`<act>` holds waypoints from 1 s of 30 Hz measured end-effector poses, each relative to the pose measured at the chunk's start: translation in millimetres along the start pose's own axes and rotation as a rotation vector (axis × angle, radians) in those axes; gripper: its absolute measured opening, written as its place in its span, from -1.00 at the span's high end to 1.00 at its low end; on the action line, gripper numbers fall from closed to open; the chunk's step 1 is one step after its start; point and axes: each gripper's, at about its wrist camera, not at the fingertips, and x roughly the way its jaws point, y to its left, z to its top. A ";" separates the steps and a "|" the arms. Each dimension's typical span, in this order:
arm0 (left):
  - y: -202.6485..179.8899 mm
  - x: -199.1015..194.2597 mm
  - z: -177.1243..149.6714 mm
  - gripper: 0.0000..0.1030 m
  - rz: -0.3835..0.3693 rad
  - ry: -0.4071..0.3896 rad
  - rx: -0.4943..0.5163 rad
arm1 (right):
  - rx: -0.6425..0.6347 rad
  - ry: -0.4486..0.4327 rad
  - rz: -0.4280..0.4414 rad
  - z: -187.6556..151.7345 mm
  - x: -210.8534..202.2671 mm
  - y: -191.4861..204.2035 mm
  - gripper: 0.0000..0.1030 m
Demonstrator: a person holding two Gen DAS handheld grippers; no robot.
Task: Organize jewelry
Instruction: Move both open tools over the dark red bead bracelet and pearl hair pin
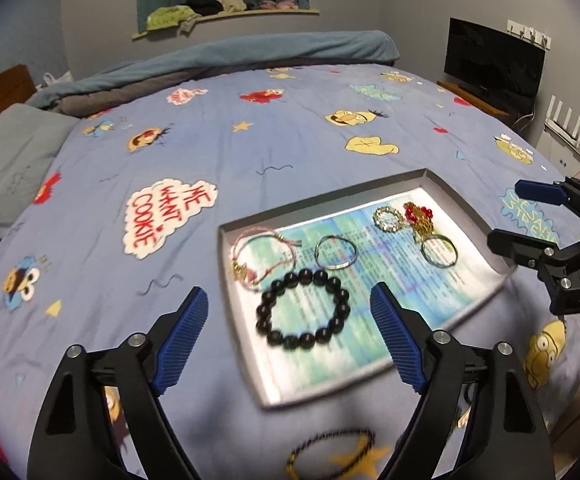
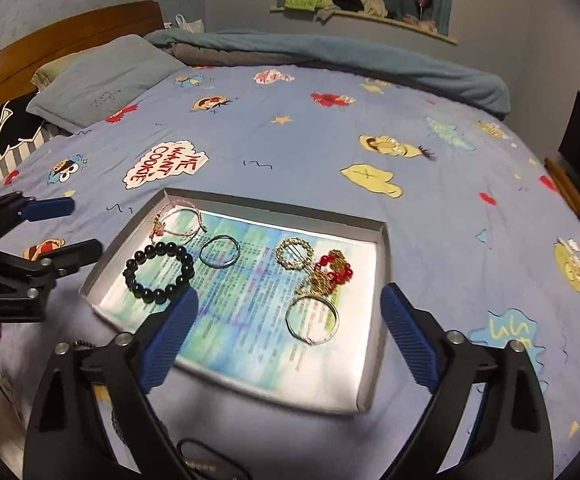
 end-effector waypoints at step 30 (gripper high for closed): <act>6.4 -12.7 -107.4 -0.75 0.045 0.049 -0.034 | 0.117 -0.034 -0.079 -120.0 -28.1 11.1 -0.89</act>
